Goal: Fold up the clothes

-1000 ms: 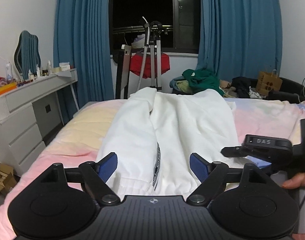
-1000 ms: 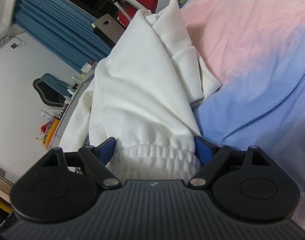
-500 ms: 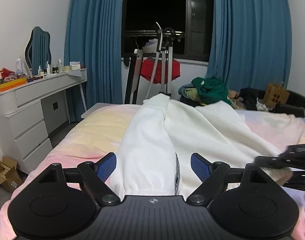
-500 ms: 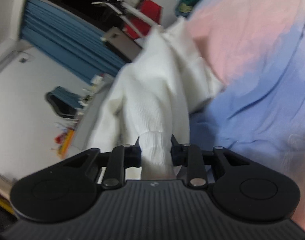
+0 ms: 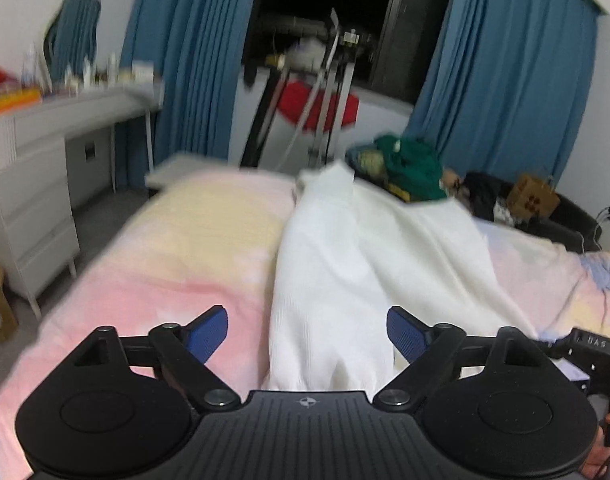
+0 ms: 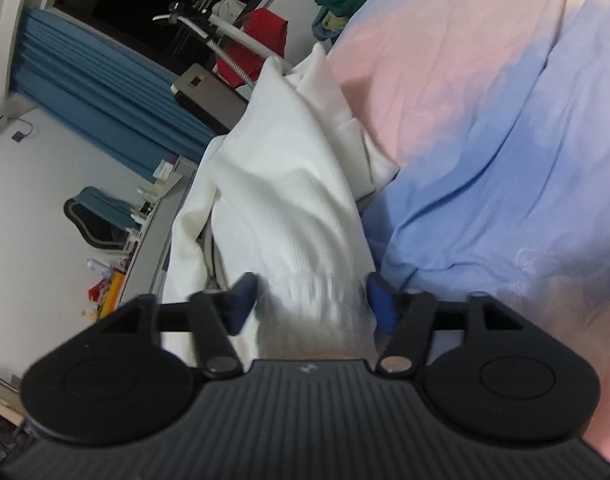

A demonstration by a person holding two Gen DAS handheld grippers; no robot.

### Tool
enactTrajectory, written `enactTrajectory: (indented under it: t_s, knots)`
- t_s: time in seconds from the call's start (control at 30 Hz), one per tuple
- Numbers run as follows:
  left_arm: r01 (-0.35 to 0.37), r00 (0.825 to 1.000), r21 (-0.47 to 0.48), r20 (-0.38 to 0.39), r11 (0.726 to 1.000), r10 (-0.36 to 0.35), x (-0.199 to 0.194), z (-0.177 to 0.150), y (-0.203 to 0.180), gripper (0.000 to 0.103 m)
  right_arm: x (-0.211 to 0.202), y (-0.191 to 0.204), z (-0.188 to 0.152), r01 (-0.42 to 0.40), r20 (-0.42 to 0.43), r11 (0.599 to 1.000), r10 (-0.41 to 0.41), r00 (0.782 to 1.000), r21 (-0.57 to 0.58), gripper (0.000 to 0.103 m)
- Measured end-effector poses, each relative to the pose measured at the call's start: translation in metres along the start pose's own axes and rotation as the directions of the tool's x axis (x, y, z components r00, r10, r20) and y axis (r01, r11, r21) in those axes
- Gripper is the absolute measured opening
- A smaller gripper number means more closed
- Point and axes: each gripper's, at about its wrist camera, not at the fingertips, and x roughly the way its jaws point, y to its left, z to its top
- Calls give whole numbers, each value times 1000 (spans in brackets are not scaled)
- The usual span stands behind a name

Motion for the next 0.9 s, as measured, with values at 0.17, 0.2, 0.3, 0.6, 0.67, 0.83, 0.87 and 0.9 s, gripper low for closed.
enactTrajectory:
  t_s: [0.17, 0.2, 0.3, 0.6, 0.67, 0.83, 0.87, 0.9]
  knots:
    - [-30, 995, 43, -92, 999, 34, 25, -7, 0, 93, 10, -10, 4, 9, -8, 1000, -8, 1000, 14, 76]
    - [-47, 994, 73, -100, 996, 54, 30, -9, -4, 95, 12, -8, 3, 11, -15, 1000, -11, 1000, 0, 76]
    - [-73, 985, 142, -143, 987, 93, 47, -17, -17, 96, 19, -3, -1, 17, -35, 999, -19, 999, -42, 76]
    - [-9, 988, 235, -145, 972, 45, 49, -34, -45, 101, 11, 14, -5, -39, -20, 993, 37, 999, -109, 35]
    - [-10, 984, 256, -170, 967, 56, 58, -36, -50, 101, 5, 17, -4, -62, -6, 991, 62, 998, -116, 35]
    - [-48, 975, 254, -199, 966, 101, 79, -43, -49, 101, 8, 15, -5, -24, -8, 992, 23, 1000, -128, 35]
    - [-58, 973, 251, -204, 966, 111, 83, -44, -48, 100, 10, 12, -6, -14, -13, 992, 12, 1000, -122, 35]
    - [-58, 974, 242, -200, 968, 108, 83, -44, -47, 92, 10, 11, -7, -11, -15, 993, 9, 1000, -118, 35]
